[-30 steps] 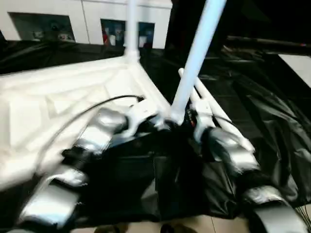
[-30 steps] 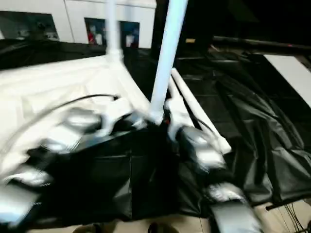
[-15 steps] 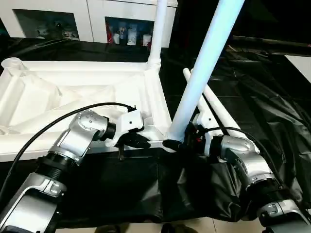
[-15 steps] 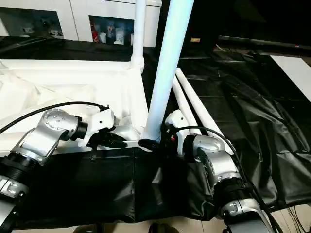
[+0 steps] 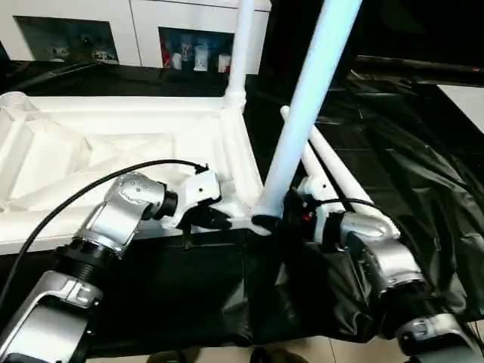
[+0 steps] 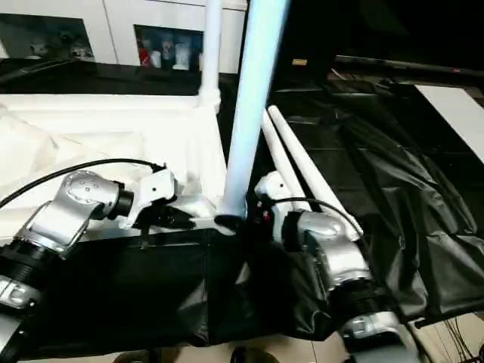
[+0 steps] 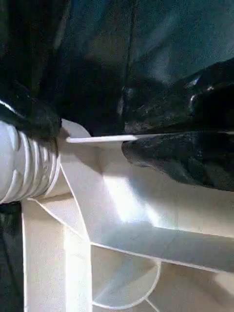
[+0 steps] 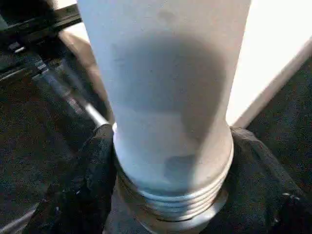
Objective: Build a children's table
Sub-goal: Rotate leg to tighten
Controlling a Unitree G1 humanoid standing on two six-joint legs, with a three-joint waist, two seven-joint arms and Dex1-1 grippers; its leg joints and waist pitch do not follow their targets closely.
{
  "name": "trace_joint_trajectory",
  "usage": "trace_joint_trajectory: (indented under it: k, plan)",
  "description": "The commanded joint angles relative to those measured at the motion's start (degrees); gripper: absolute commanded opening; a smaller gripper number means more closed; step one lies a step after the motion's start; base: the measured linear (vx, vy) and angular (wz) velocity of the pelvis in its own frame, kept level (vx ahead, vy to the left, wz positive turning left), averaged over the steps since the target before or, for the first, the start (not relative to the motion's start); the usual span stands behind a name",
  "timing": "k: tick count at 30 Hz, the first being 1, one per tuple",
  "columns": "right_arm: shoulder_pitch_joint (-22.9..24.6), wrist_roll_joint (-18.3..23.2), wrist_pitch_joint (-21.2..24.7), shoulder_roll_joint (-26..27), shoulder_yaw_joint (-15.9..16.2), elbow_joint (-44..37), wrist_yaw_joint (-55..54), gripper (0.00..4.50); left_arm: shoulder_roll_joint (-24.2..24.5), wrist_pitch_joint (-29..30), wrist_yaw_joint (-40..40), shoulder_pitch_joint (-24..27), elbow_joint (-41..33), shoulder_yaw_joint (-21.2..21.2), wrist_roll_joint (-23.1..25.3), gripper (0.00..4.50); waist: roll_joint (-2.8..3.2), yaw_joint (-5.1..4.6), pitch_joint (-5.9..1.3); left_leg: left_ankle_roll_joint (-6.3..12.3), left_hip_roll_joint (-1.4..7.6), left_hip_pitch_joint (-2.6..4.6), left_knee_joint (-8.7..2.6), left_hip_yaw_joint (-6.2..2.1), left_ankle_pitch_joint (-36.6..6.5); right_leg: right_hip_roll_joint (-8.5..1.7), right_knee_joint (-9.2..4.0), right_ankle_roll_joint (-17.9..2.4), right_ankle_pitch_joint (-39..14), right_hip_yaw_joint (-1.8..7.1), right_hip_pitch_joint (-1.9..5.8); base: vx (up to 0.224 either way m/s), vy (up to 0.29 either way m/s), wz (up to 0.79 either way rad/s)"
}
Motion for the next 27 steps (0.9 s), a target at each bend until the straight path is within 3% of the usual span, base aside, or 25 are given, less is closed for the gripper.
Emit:
trace_joint_trajectory:
  k: [1,6,10,12,15,17,20,25,27]
  plan:
    - [-1.3,-1.2,0.8,2.5,-2.3,4.3,-8.1,2.78,-5.0,1.0,2.1,0.9,1.2,-1.4,-2.2,0.00,0.19,0.13,-3.59,1.72,2.60,0.51,-3.76,-1.28,-12.2,-4.43,-4.26,-10.6,-19.1,3.09,2.62,0.000,0.000,0.00]
    - [-5.3,-2.5,0.0,7.9,-4.3,11.2,-21.3,2.77,-10.5,4.3,12.0,-1.2,4.6,-0.5,0.2,0.00,0.34,-0.30,-3.46,0.18,2.43,0.85,-3.92,-1.54,-15.1,-4.60,-5.01,-9.4,-24.6,3.10,2.37,0.000,0.000,0.00]
    - [-11.5,-0.9,0.4,13.2,-9.8,21.0,-38.7,2.76,-17.0,7.9,24.2,-4.3,10.5,1.5,2.2,0.00,0.35,-0.65,-3.73,-0.23,2.18,1.00,-3.78,-1.48,-15.4,-4.33,-4.99,-8.7,-24.6,3.02,2.23,0.000,0.000,0.00]
    - [-13.4,-1.5,-0.4,14.9,-10.0,23.4,-40.4,2.76,-18.5,7.2,26.7,-5.3,12.5,1.1,3.3,0.00,0.36,-0.52,-3.75,-0.04,2.17,1.06,-3.72,-1.45,-15.8,-4.29,-5.10,-8.2,-23.8,3.03,2.08,0.000,0.000,0.00]
    - [-13.8,-4.8,-2.3,15.2,-7.1,23.7,-37.8,2.76,-18.5,6.0,26.6,-5.7,13.2,0.4,4.4,0.00,0.26,-0.30,-3.89,1.21,2.10,0.72,-3.72,-1.36,-15.1,-4.24,-4.96,-7.8,-21.3,3.02,2.32,0.000,0.000,0.00]
    - [-13.8,-4.7,-2.7,15.3,-7.1,23.7,-37.2,2.76,-18.5,6.1,26.4,-5.8,13.2,0.5,4.4,0.00,0.22,-0.16,-3.97,1.74,2.13,0.63,-3.70,-1.34,-14.7,-4.26,-4.85,-7.9,-20.5,3.01,2.43,0.000,0.000,0.00]
    - [-12.0,-1.2,-3.7,14.4,-8.1,19.9,-27.6,3.45,-16.1,5.5,23.4,-4.9,11.9,0.1,4.6,0.00,0.35,0.18,-4.11,2.60,2.28,0.50,-3.74,-1.38,-14.3,-4.31,-4.70,-8.3,-18.9,2.99,2.75,0.000,0.000,0.00]
    - [-9.8,-0.7,-4.2,11.0,-6.7,15.9,-19.8,3.89,-13.3,2.7,19.6,-4.2,11.2,-0.4,4.1,0.00,0.34,0.27,-4.31,3.80,2.32,0.39,-3.61,-1.20,-11.4,-4.25,-4.25,-10.4,-14.7,3.01,3.00,0.000,0.000,0.00]
    - [-7.5,-1.4,-3.9,7.7,-4.8,11.9,-15.1,3.93,-11.2,1.4,15.4,-3.1,9.4,-0.8,3.1,0.00,0.38,0.44,-4.33,4.17,2.41,0.38,-3.55,-1.17,-10.3,-4.19,-4.05,-11.1,-12.8,2.97,3.16,0.000,0.000,0.00]
